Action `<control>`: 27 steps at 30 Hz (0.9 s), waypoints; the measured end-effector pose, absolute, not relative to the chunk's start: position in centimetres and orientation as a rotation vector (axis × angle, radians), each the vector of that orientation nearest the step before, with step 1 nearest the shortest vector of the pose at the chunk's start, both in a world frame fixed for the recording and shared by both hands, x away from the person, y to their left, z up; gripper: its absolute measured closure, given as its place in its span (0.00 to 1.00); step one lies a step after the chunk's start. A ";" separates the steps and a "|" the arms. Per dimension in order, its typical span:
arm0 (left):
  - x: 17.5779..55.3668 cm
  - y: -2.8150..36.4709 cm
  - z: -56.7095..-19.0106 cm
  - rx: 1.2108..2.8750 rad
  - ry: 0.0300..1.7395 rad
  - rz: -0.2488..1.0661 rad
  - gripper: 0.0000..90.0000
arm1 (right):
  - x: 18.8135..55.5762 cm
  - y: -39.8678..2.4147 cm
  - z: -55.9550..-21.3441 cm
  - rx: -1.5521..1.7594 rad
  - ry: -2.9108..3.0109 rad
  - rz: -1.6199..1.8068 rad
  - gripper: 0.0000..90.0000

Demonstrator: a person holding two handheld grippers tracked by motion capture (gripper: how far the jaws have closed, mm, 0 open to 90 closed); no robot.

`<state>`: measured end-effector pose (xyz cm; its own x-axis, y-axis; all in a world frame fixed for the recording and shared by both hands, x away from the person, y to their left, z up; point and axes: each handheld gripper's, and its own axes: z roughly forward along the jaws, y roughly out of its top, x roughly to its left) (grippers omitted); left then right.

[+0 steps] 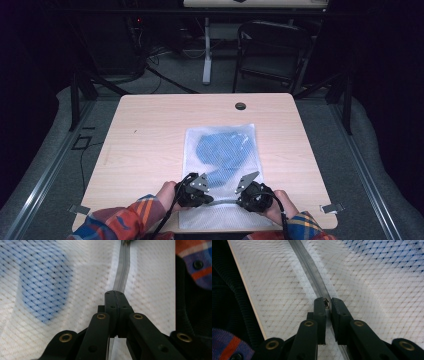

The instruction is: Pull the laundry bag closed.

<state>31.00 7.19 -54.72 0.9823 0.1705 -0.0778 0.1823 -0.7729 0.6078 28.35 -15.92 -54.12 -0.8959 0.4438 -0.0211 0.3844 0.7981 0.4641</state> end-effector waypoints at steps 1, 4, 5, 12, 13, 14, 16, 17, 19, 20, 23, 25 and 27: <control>31.0 7.1 -54.7 2.461 0.249 -0.032 1.00 | 28.3 -15.8 -54.2 0.656 2.858 0.693 0.92; 31.0 6.8 -54.8 2.469 0.242 -0.037 1.00 | 28.3 -15.3 -54.3 0.643 2.866 0.686 0.92; 31.0 6.6 -55.0 2.464 0.248 -0.040 1.00 | 28.4 -15.2 -54.4 0.643 2.866 0.682 0.92; 31.0 5.0 -56.2 2.522 0.238 -0.033 1.00 | 28.4 -14.9 -54.5 0.626 2.860 0.664 0.92; 31.1 4.9 -56.3 2.528 0.232 -0.034 1.00 | 28.4 -15.0 -54.5 0.622 2.866 0.663 0.92; 31.1 4.9 -56.3 2.528 0.232 -0.034 1.00 | 28.4 -15.0 -54.5 0.622 2.866 0.663 0.92; 31.1 4.8 -56.4 2.529 0.237 -0.019 1.00 | 28.4 -15.2 -54.6 0.626 2.864 0.665 0.92; 31.1 4.8 -56.5 2.519 0.237 -0.021 1.00 | 28.5 -15.4 -54.6 0.627 2.862 0.662 0.92; 31.0 4.8 -56.5 2.521 0.235 -0.012 1.00 | 28.5 -15.6 -54.6 0.639 2.862 0.664 0.92; 31.0 4.8 -56.5 2.522 0.242 -0.015 1.00 | 28.5 -15.8 -54.6 0.650 2.863 0.680 0.92; 30.9 4.8 -56.4 2.525 0.245 -0.012 1.00 | 28.5 -15.8 -54.6 0.652 2.867 0.676 0.92; 30.9 4.8 -56.4 2.529 0.242 -0.001 1.00 | 28.5 -15.9 -54.5 0.649 2.878 0.664 0.92; 31.0 4.8 -56.4 2.542 0.245 0.016 1.00 | 28.5 -16.0 -54.5 0.659 2.876 0.667 0.92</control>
